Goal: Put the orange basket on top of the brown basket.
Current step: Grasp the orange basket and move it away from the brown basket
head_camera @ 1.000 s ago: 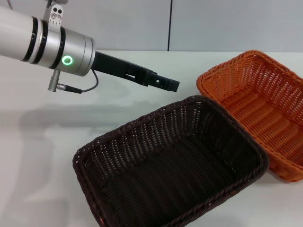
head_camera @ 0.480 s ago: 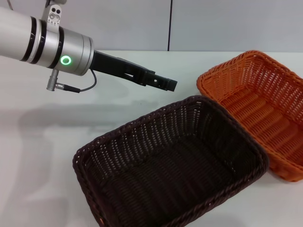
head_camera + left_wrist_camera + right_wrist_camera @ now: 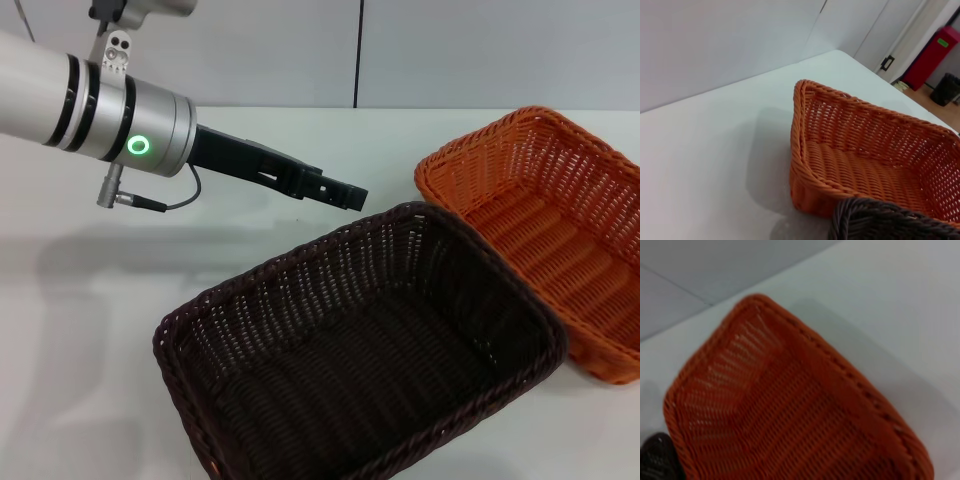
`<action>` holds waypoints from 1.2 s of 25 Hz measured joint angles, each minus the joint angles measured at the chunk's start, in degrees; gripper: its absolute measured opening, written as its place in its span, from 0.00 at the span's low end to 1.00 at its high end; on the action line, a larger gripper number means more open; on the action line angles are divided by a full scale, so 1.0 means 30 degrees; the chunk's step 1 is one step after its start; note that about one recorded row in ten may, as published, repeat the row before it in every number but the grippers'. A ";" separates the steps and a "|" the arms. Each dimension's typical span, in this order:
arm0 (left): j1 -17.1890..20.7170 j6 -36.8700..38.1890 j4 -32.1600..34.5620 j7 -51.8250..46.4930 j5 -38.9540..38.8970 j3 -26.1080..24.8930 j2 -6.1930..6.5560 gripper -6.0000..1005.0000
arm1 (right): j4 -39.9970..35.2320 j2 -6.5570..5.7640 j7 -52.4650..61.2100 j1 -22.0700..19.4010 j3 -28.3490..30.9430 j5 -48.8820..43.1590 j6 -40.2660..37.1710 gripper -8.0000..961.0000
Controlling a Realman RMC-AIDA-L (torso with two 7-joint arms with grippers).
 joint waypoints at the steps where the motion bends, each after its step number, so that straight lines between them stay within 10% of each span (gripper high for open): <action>1: 0.0000 -0.0002 0.0032 0.0024 0.0000 0.0001 0.0001 0.86 | 0.0413 0.0000 0.0035 0.0032 -0.0305 -0.0034 0.0328 0.76; 30: -0.0174 0.0484 0.0807 0.0290 -0.0005 -0.0020 0.0035 0.86 | 0.2808 0.0492 -0.0338 -0.0165 -0.1098 0.2034 0.3645 0.75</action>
